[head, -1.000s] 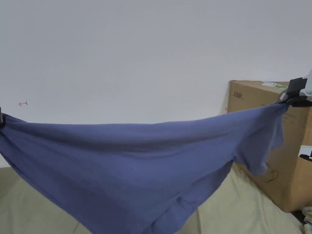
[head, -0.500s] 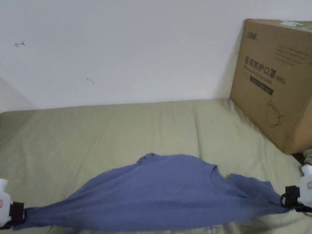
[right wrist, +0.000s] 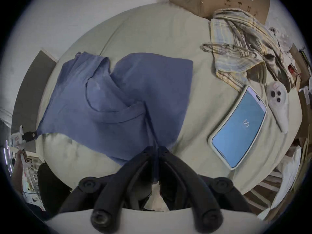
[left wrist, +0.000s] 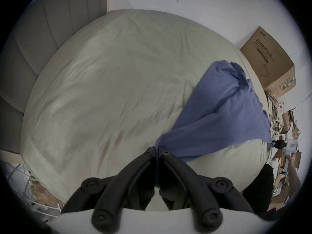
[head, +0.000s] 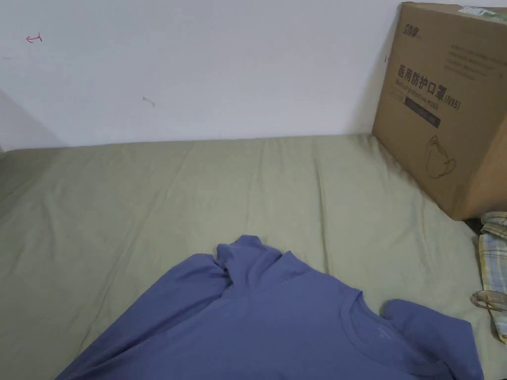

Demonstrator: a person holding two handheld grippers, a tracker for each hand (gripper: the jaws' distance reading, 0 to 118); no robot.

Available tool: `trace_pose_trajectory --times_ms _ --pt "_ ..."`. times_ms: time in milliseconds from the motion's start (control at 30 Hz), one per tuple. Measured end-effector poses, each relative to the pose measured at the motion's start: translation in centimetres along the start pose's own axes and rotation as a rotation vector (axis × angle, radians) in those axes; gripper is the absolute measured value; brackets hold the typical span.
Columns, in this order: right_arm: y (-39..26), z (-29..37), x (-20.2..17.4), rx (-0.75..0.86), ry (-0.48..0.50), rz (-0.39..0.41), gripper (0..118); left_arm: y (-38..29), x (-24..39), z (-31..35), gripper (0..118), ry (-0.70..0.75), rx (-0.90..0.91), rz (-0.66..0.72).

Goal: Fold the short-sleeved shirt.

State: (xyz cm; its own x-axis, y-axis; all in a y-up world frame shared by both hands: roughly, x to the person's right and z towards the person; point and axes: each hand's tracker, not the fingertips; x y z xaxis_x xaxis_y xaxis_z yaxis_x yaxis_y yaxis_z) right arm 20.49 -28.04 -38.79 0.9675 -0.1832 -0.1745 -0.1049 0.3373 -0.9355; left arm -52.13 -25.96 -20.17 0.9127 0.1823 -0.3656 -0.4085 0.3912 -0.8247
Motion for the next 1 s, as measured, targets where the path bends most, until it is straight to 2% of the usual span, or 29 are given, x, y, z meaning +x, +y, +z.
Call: trace_pose_trajectory --times_ms 33,67,100,133,167,200,300,367,467,500,533,567,600,633,667,700,767,900,967,1000 --pt "0.0 0.2 -0.5 0.012 -0.024 0.033 65 -0.1 0.3 0.3 43 -0.005 0.005 0.0" --pt "-0.1 0.4 -0.8 0.029 -0.061 0.063 94 -0.1 0.6 0.6 69 0.001 0.014 -0.003" --pt "-0.2 0.6 -1.3 0.035 -0.083 0.081 106 -0.1 0.8 0.9 86 0.009 0.015 -0.005" --pt "-0.2 0.8 -1.7 0.036 -0.084 0.09 106 -0.1 0.9 1.1 92 0.007 0.014 -0.004" --pt "-0.3 1.4 -2.0 0.063 -0.064 0.094 106 -0.3 1.0 1.2 92 -0.002 0.013 0.008" --pt "-0.3 2.0 -2.4 0.089 -0.051 0.089 106 -0.5 1.1 1.6 101 -0.024 0.022 0.031" --pt "-0.2 3.7 -3.6 0.142 -0.025 0.057 106 -0.8 1.3 3.1 102 -0.122 0.059 0.114" --pt "-0.4 4.7 -4.5 0.181 -0.003 0.116 106 -0.9 1.5 4.4 103 -0.165 0.102 0.156" --pt "-0.5 5.7 -7.0 0.17 -0.067 0.212 106 -1.3 1.8 5.7 105 -0.239 0.109 0.218" --pt "-0.5 6.1 -7.8 0.18 -0.07 0.221 106 -1.4 2.0 6.1 105 -0.245 0.1 0.224" --pt "-0.6 6.4 -8.4 0.211 -0.052 0.224 105 -1.4 2.1 6.4 101 -0.229 0.096 0.209" --pt "-0.5 6.8 -9.0 0.247 -0.013 0.222 103 -1.7 2.5 6.6 91 -0.21 0.09 0.197" --pt "-0.4 7.2 -9.6 0.273 0.035 0.207 94 -2.0 2.5 7.1 72 -0.172 0.102 0.178" --pt "-0.2 7.5 -10.1 0.292 0.078 0.192 66 -2.2 2.6 7.4 25 -0.159 0.116 0.165" --pt "0.1 7.8 -10.7 0.31 0.117 0.177 32 -2.4 2.7 7.6 0 -0.152 0.125 0.135" --pt "0.5 7.9 -11.3 0.316 0.149 0.168 2 -2.8 3.0 7.7 0 -0.086 0.13 0.092" --pt "0.9 8.0 -12.4 0.337 0.155 0.168 1 -3.2 3.3 8.0 0 -0.039 0.143 0.072" --pt "1.9 7.7 -14.8 0.337 0.194 0.24 1 -3.1 3.1 6.6 0 0.086 0.111 -0.015" --pt "2.1 7.3 -15.7 0.331 0.188 0.268 1 -2.7 2.1 5.1 1 0.086 0.096 -0.005" --pt "2.1 7.0 -16.3 0.324 0.185 0.28 1 -2.6 1.5 4.4 14 0.081 0.088 0.01"
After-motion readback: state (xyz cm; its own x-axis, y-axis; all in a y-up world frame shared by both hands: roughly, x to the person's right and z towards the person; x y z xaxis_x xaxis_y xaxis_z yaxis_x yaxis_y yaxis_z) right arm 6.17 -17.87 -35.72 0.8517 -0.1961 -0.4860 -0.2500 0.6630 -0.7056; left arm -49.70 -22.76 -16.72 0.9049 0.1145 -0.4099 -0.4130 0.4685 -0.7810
